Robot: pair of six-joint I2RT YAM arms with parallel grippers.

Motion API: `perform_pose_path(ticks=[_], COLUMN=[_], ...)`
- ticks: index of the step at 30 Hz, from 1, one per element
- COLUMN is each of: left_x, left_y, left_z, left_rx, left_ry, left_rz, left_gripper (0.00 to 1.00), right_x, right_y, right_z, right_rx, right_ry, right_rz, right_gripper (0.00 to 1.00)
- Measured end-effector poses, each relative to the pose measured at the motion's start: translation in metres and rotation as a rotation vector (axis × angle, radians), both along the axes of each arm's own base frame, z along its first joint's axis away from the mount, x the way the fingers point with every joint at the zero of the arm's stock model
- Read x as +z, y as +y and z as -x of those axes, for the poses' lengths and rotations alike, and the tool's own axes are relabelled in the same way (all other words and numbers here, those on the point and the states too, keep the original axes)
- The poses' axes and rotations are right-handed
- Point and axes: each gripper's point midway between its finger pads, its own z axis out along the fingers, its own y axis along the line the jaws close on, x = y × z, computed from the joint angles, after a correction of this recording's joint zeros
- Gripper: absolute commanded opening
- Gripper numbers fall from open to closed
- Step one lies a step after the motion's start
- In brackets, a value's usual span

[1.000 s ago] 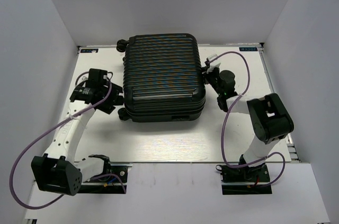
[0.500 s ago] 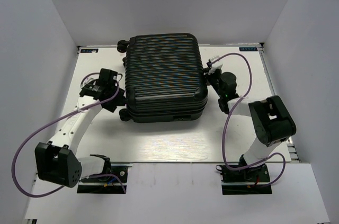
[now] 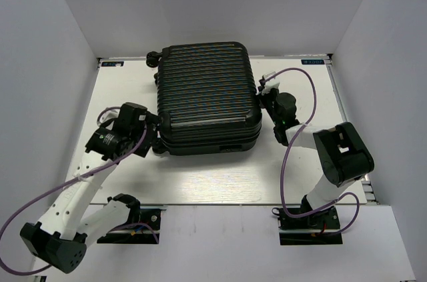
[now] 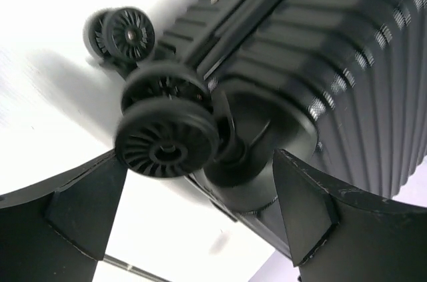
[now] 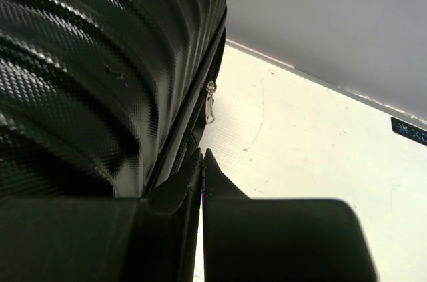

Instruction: Pack the luggage

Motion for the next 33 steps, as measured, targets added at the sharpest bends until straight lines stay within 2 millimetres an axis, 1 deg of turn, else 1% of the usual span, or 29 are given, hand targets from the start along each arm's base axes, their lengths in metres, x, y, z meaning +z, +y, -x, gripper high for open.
perform_pose_path(ticks=[3, 6, 10, 11, 13, 14, 16, 17, 18, 19, 20, 21, 22, 23, 26, 33], left_x=[-0.007, -0.019, -0.020, -0.020, -0.021, -0.022, -0.022, -0.023, -0.023, -0.022, -0.022, -0.022, -0.021, -0.021, -0.028, -0.027], left_y=[-0.008, -0.006, -0.007, -0.007, -0.007, -0.008, -0.009, -0.009, -0.008, -0.008, -0.008, -0.007, -0.007, -0.006, -0.002, 0.000], left_z=[-0.003, -0.008, -0.011, -0.011, -0.012, -0.013, -0.015, -0.017, -0.019, -0.023, -0.025, -0.028, -0.031, -0.033, -0.035, -0.040], left_rx=[0.010, 0.046, 0.095, 0.112, 0.136, 0.145, 0.171, 0.184, 0.195, 0.211, 0.217, 0.227, 0.239, 0.250, 0.269, 0.301], left_ry=[0.020, 0.060, 0.054, 0.047, 0.026, 0.016, 0.001, -0.001, -0.005, -0.014, -0.018, -0.023, -0.030, -0.036, -0.025, -0.048], left_rz=[0.010, -0.007, 0.028, 0.038, 0.059, 0.066, 0.083, 0.089, 0.092, 0.094, 0.094, 0.092, 0.093, 0.093, 0.065, 0.068], left_gripper=[1.00, 0.97, 0.86, 0.79, 0.72, 0.64, 0.50, 0.39, 0.34, 0.24, 0.24, 0.12, 0.04, 0.00, 0.00, 0.00], right_x=[-0.003, -0.003, -0.002, -0.002, -0.004, -0.004, -0.004, -0.004, -0.004, -0.004, -0.004, -0.004, -0.004, -0.003, -0.001, 0.000], right_y=[-0.003, -0.006, -0.009, -0.010, -0.010, -0.010, -0.010, -0.009, -0.009, -0.008, -0.008, -0.008, -0.009, -0.009, -0.009, -0.006], right_z=[0.001, 0.003, 0.006, 0.007, 0.008, 0.008, 0.009, 0.009, 0.010, 0.011, 0.012, 0.013, 0.014, 0.016, 0.020, 0.030], right_rx=[-0.019, -0.032, -0.046, -0.045, -0.043, -0.043, -0.044, -0.044, -0.045, -0.043, -0.043, -0.043, -0.044, -0.043, -0.040, -0.022], right_ry=[0.002, -0.002, -0.009, -0.009, -0.007, -0.007, -0.008, -0.008, -0.008, -0.009, -0.009, -0.010, -0.010, -0.011, -0.016, -0.017], right_rz=[0.005, 0.008, 0.025, 0.029, 0.036, 0.036, 0.039, 0.039, 0.041, 0.043, 0.046, 0.047, 0.048, 0.049, 0.048, 0.049], right_gripper=[0.00, 0.00, 0.00, 0.00, 0.00, 0.00, 0.00, 0.00, 0.00, 0.00, 0.00, 0.00, 0.00, 0.00, 0.00, 0.00])
